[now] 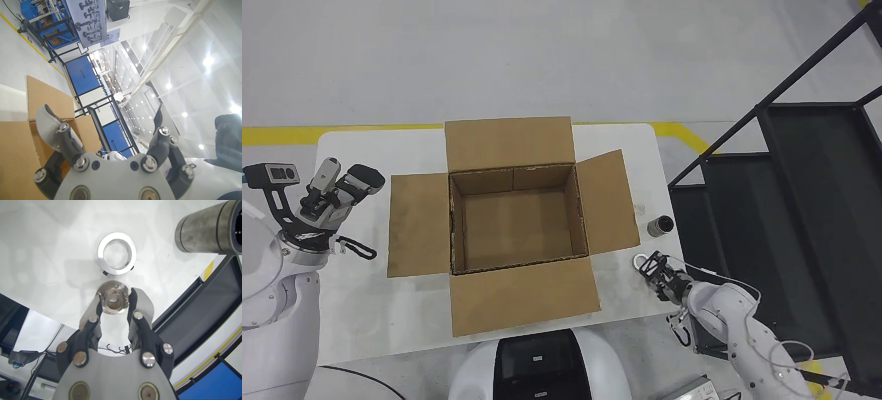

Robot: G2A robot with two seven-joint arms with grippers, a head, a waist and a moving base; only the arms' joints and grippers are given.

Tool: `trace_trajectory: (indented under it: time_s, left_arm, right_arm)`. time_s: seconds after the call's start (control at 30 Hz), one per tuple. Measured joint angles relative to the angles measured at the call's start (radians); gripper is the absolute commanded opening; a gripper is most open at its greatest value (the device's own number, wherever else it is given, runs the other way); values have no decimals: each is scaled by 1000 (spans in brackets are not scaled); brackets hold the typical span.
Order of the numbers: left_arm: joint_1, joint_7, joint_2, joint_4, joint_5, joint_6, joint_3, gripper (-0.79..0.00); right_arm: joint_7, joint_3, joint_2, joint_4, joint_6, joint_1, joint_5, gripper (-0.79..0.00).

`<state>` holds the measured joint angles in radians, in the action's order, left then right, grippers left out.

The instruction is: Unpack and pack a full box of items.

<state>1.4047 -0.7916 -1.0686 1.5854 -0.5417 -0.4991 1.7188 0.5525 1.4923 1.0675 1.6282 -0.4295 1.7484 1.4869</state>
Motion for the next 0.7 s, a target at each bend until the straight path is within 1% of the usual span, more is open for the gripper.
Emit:
trace_trajectory:
  time_s: [0.07,0.17,0.3,0.4,0.43,0.47,0.5,0.53,0.57,0.6,0.67,0.7]
  left_arm:
    - [0,0,0,0,0,0,0,0]
    - [0,0,0,0,0,0,0,0]
    - [0,0,0,0,0,0,0,0]
    - [0,0,0,0,0,0,0,0]
    - [0,0,0,0,0,0,0,0]
    - [0,0,0,0,0,0,0,0]
    - [0,0,0,0,0,0,0,0]
    - [0,0,0,0,0,0,0,0]
    - [0,0,0,0,0,0,0,0]
    - [0,0,0,0,0,0,0,0]
    - [0,0,0,0,0,0,0,0]
    - [0,0,0,0,0,0,0,0]
  right_arm:
    - [-8,8,-1,5,0,4,-2,0]
    - [-55,41,-6,46,-2,33,-2,0]
    - [-143,106,-16,123,-32,119,15,0]
    - [-172,149,-21,143,-56,167,4,0]
    - [-175,159,-22,143,-62,176,-3,-102]
    - [-178,167,-22,139,-66,182,-12,-274]
    - [-181,175,-22,131,-73,185,-30,-397]
    - [-181,179,-23,124,-79,186,-42,-474]
    - [-179,180,-23,118,-87,184,-52,-517]
    - [-179,178,-23,107,-96,177,-67,-542]
    - [-173,168,-22,89,-107,161,-89,-545]
    - [-169,159,-21,77,-112,147,-106,-533]
